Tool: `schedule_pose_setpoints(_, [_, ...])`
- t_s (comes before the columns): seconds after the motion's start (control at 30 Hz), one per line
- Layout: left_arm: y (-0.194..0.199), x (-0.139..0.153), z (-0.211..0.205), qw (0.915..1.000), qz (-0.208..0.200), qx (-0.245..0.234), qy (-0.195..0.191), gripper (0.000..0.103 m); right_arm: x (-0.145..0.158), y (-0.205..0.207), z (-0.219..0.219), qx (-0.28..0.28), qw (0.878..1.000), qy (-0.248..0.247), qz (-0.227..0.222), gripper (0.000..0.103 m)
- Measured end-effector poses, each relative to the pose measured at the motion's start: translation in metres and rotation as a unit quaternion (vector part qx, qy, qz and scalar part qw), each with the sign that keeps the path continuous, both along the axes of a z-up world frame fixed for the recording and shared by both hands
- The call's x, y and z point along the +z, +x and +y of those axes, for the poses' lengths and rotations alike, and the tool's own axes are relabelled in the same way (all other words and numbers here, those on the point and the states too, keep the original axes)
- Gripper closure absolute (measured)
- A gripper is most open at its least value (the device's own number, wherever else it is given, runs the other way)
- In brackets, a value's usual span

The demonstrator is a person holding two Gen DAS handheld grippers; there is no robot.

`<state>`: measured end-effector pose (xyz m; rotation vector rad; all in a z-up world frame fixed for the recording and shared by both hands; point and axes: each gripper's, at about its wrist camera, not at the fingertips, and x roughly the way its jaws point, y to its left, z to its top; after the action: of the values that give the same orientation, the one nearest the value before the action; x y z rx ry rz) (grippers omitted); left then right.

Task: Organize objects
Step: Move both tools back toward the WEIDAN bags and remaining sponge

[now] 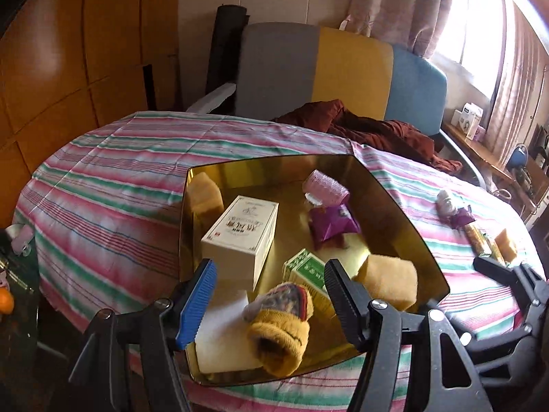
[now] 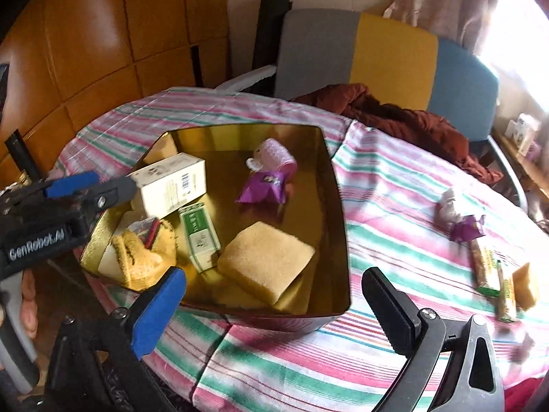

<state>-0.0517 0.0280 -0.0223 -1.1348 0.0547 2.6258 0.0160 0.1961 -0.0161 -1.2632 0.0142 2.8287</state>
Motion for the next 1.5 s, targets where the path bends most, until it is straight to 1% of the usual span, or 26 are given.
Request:
schedule_pose_setpoints(0.1, [0.004,-0.002,0.002,1.0,-0.002,-0.003,-0.005,0.037,0.003,0.002,0.005,-0.018,1.0,0.003,0.012,0.0])
schedule_pose_setpoints(0.43, [0.014,0.002,0.019,0.9992,0.014,-0.026,-0.026,0.037,0.002,0.005,0.011,-0.032,0.999,0.008,0.02,0.0])
schedule_pose_setpoints(0.77, [0.02,0.0,0.031,0.9984,0.012,-0.038,-0.039,0.037,-0.001,0.008,0.021,-0.052,0.998,0.012,0.023,0.0])
schedule_pose_setpoints(0.87, [0.022,-0.001,0.035,0.998,0.011,-0.043,-0.044,0.037,0.0,0.011,0.025,-0.058,0.997,0.018,0.039,0.0])
schedule_pose_setpoints(1.03, [0.025,-0.004,0.042,0.9972,0.007,-0.053,-0.052,0.036,0.001,0.013,0.033,-0.07,0.996,0.018,0.046,0.0])
schedule_pose_setpoints(1.23, [0.026,-0.007,0.045,0.9967,0.001,-0.064,-0.05,0.035,-0.003,0.013,0.047,-0.076,0.996,0.022,0.032,0.0])
schedule_pose_setpoints(1.33, [0.025,-0.008,0.045,0.9969,-0.001,-0.063,-0.046,0.032,-0.006,0.016,0.059,-0.089,0.995,0.025,0.027,0.0])
schedule_pose_setpoints(1.5, [0.025,-0.009,0.047,0.9963,-0.01,-0.076,-0.038,0.032,-0.009,0.021,0.081,-0.106,0.994,0.032,0.017,0.0])
